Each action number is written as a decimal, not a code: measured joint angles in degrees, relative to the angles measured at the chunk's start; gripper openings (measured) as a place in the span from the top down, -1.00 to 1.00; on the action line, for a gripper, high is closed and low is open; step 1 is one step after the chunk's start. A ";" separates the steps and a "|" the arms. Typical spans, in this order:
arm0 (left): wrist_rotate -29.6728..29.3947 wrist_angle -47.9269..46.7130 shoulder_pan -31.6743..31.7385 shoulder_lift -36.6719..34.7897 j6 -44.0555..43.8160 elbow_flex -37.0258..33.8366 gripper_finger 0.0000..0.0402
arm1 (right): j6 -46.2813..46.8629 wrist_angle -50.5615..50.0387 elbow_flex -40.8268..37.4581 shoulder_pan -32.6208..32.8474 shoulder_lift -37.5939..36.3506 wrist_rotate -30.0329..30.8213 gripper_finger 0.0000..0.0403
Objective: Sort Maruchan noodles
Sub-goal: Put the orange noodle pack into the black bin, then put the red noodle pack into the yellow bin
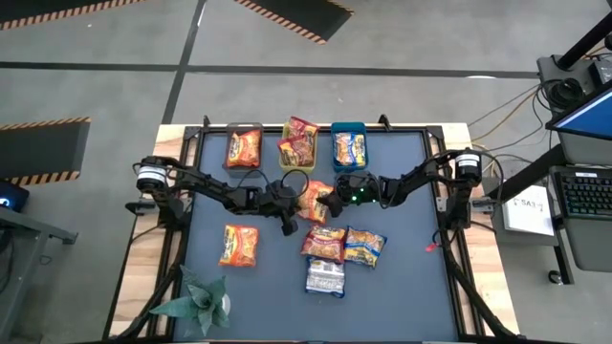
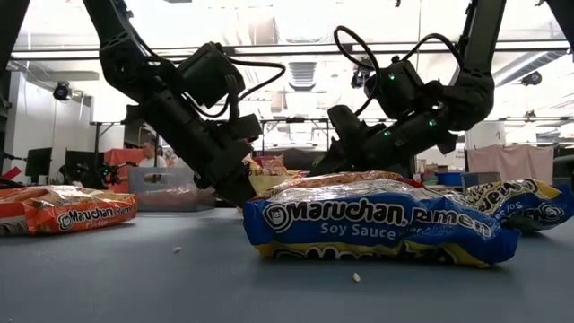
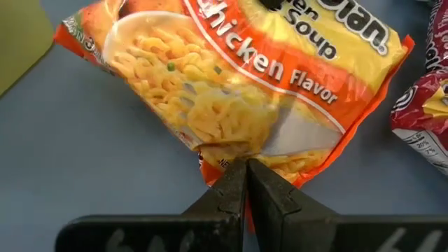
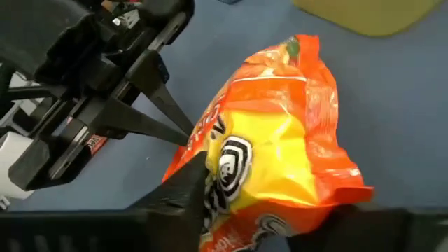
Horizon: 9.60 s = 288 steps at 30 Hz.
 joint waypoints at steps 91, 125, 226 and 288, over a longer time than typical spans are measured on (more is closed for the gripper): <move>-65.31 -7.41 5.79 -34.74 15.77 0.57 0.49 | -36.07 -23.70 -2.75 8.44 -42.45 14.40 -0.23; -55.55 -22.30 15.71 -7.73 -5.59 9.61 0.38 | -34.52 -22.00 -2.34 8.44 -32.88 14.47 -0.24; 7.32 11.34 -1.56 1.40 2.46 2.51 1.00 | -19.72 -46.61 6.21 16.90 -21.76 -1.35 -0.12; 7.68 8.73 -2.89 -1.40 -3.41 -2.89 1.00 | -5.21 -22.40 6.12 0.08 -10.06 -8.83 0.30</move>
